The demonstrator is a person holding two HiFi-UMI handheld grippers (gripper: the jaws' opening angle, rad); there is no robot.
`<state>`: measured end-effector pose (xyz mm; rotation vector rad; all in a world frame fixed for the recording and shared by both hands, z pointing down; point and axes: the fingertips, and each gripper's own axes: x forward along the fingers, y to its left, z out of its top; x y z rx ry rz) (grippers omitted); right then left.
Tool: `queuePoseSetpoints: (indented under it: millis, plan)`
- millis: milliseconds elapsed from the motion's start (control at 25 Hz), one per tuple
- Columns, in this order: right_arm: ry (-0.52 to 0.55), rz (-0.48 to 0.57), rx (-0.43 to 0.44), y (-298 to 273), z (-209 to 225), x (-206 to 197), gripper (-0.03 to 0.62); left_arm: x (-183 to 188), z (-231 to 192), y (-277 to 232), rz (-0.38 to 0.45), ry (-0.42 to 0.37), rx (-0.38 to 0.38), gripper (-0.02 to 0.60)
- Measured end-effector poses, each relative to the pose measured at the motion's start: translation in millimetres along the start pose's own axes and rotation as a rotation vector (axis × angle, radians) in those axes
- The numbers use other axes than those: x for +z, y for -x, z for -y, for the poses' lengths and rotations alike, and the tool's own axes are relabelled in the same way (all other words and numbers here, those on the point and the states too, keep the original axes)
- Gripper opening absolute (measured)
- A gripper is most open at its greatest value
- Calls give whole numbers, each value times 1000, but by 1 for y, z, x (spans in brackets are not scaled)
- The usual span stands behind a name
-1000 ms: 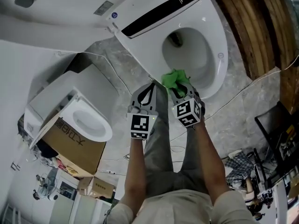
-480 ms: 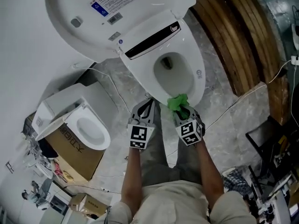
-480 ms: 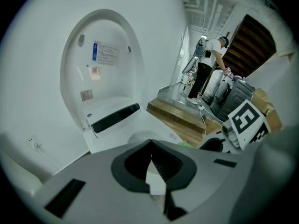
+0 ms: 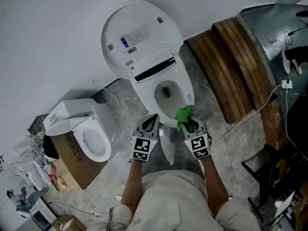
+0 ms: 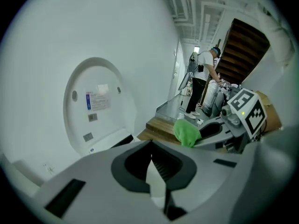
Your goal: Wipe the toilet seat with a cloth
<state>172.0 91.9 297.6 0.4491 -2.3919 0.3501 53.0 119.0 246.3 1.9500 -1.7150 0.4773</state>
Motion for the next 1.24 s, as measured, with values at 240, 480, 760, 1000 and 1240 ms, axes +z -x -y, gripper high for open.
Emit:
queuePoseSetpoints:
  millis: [240, 480, 760, 1000, 1240]
  plan:
    - [55, 220, -35, 77, 21, 90, 97, 78, 17, 55, 141, -67, 62, 12]
    - [130, 369, -27, 122, 16, 155, 97, 124, 25, 92, 254, -73, 115, 12]
    - [162, 407, -59, 141, 17, 192, 97, 158, 33, 98, 284, -89, 93, 12]
    - [183, 413, -105, 146, -4, 201, 97, 164, 33, 117, 335, -118, 49, 12]
    - [179, 414, -112, 175, -25, 223, 97, 198, 32, 157, 346, -165, 55, 12]
